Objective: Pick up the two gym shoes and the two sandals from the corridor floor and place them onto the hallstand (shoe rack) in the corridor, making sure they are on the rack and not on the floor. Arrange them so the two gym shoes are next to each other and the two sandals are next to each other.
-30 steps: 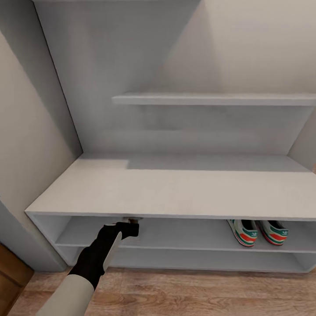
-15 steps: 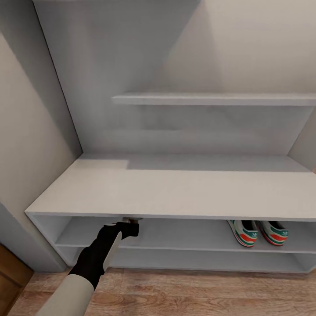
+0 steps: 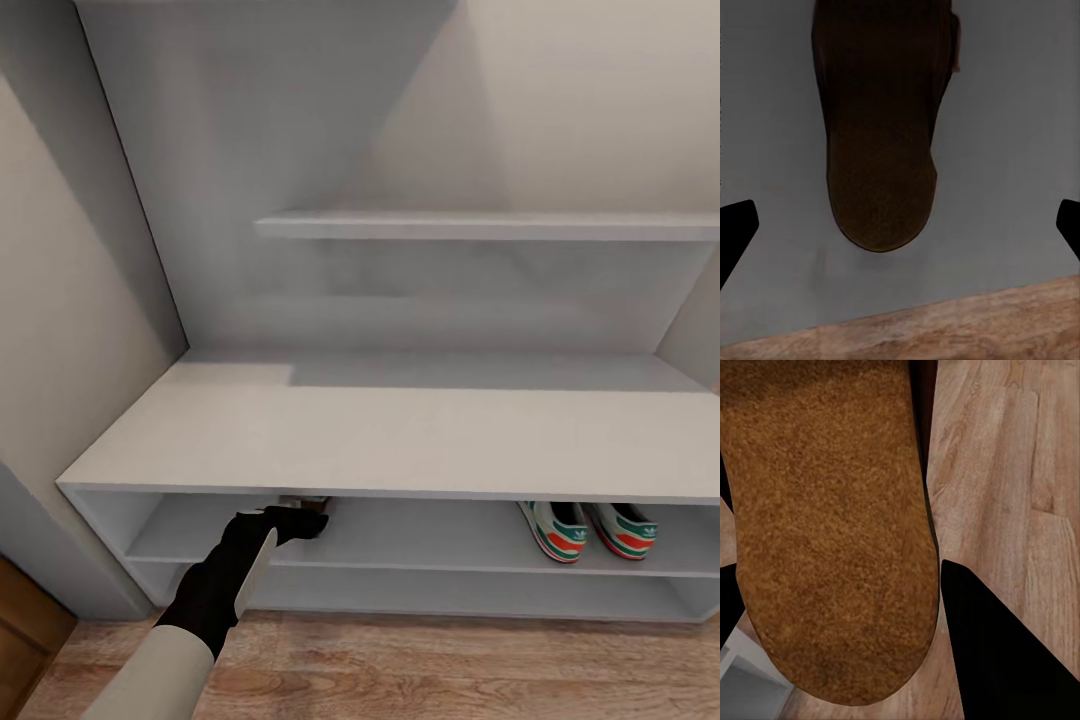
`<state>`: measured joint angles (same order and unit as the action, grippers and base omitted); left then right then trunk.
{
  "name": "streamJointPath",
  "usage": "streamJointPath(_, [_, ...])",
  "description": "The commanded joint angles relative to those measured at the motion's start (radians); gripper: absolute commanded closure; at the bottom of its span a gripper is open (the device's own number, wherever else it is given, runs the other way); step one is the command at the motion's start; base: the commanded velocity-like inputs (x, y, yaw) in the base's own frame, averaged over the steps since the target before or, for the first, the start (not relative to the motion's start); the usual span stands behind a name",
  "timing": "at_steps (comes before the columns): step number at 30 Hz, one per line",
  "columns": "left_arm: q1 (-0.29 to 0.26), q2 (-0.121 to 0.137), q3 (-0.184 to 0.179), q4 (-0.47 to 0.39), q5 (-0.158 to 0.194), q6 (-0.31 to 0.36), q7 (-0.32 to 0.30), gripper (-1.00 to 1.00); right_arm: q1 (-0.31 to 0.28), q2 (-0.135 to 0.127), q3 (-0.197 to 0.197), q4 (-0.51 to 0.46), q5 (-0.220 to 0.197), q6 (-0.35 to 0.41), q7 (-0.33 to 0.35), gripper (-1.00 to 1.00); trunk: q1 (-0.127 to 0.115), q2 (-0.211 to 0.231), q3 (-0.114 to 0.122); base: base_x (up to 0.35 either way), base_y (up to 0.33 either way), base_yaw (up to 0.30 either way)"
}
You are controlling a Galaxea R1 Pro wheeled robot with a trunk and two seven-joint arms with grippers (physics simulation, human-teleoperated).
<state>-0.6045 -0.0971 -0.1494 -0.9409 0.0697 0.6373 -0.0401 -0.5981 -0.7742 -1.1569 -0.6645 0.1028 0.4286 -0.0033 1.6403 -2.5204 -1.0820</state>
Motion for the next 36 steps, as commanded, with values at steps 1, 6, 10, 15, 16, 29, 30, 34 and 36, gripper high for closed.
streamJointPath(1, [0.0, 0.0, 0.0, -0.001, 0.007, 0.005, 0.002, -1.0, -0.002, 0.0, -0.003, -0.001, 0.008, 0.006, 0.003, 1.0, 0.0, 0.0, -0.001, 0.0, 0.0, 0.0])
streamJointPath(6, [0.0, 0.0, 0.001, -0.001, 0.007, 0.005, 0.001, -1.0, -0.002, 0.0, -0.003, -0.002, 0.008, 0.006, 0.002, 1.0, 0.0, 0.0, -0.001, 0.0, 0.0, 0.0])
streamJointPath(10, [-0.001, 0.0, 0.0, -0.001, 0.007, 0.004, 0.001, -1.0, -0.002, 0.0, -0.003, -0.001, 0.008, 0.006, 0.002, 1.0, 0.0, 0.0, -0.001, -0.13, 0.0, 0.0])
streamJointPath(15, [0.0, 0.0, 0.0, -0.001, 0.007, 0.004, 0.001, -1.0, -0.002, 0.0, -0.003, -0.001, 0.008, 0.005, 0.0, 1.0, 0.0, 0.0, -0.001, -0.3, 0.0, 0.0])
streamJointPath(16, [0.0, 0.0, -0.001, -0.001, 0.007, 0.004, 0.001, -1.0, -0.002, 0.0, -0.003, -0.001, 0.008, 0.005, 0.0, 1.0, 0.0, 0.0, -0.001, -0.33, 0.0, 0.0])
streamJointPath(29, [0.006, 0.005, -0.001, 0.003, 0.008, -0.007, -0.001, -1.0, -0.002, 0.001, -0.002, 0.0, 0.008, 0.004, 0.002, 1.0, 0.0, 0.0, -0.001, -0.337, 0.0, 0.0])
streamJointPath(30, [0.007, 0.008, -0.001, 0.008, 0.009, -0.017, -0.002, -1.0, -0.002, 0.001, -0.002, 0.0, 0.008, 0.004, 0.002, 1.0, 0.0, 0.0, -0.001, -0.338, 0.0, 0.0])
streamJointPath(34, [0.009, 0.021, -0.002, 0.078, 0.013, -0.116, -0.003, -1.0, -0.002, 0.002, -0.001, 0.0, 0.008, 0.004, 0.002, 1.0, 0.0, 0.0, -0.001, -0.338, 0.0, 0.0])
streamJointPath(36, [0.009, 0.025, -0.002, 0.16, 0.015, -0.219, -0.004, -1.0, -0.002, 0.002, -0.001, -0.001, 0.008, 0.004, 0.001, 1.0, 0.0, 0.0, -0.001, -0.326, 0.0, 0.0])
